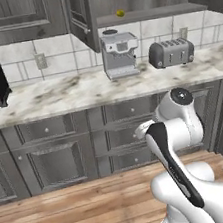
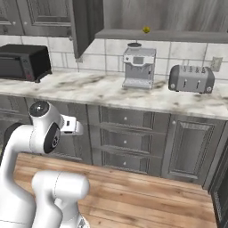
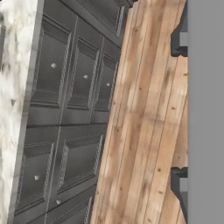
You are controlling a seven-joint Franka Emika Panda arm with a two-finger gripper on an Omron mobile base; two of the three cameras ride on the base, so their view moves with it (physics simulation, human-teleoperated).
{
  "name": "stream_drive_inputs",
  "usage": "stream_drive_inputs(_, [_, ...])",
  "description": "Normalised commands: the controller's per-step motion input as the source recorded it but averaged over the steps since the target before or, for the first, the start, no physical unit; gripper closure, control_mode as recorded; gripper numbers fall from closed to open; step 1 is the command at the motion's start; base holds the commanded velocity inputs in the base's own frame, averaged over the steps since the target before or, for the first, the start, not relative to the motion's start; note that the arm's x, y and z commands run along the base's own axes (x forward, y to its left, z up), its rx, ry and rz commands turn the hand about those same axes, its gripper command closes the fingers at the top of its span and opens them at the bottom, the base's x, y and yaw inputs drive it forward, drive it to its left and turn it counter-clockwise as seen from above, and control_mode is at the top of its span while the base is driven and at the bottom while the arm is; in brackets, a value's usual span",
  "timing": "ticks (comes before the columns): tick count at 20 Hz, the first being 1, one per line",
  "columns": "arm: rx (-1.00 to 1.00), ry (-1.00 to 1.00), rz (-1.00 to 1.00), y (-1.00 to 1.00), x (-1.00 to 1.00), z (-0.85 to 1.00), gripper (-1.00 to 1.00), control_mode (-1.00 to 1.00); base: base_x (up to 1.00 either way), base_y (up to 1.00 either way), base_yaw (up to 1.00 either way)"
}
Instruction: Pick the mangos from the cabinet and place them in one bowl. Pick the peach from the sink and place it in the other bowl.
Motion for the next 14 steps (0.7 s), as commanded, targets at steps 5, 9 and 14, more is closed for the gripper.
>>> stream_drive_inputs(5, [0.0, 0.0, 0.0, 0.0, 0.0, 0.0, -1.0, 1.0, 0.38, -0.27, 0.03])
stream_drive_inputs(9, [0.0, 0.0, 0.0, 0.0, 0.0, 0.0, -1.0, 1.0, 0.04, -0.54, 0.03])
stream_drive_inputs(14, [0.0, 0.0, 0.0, 0.0, 0.0, 0.0, -1.0, 1.0, 0.01, -0.63, 0.07])
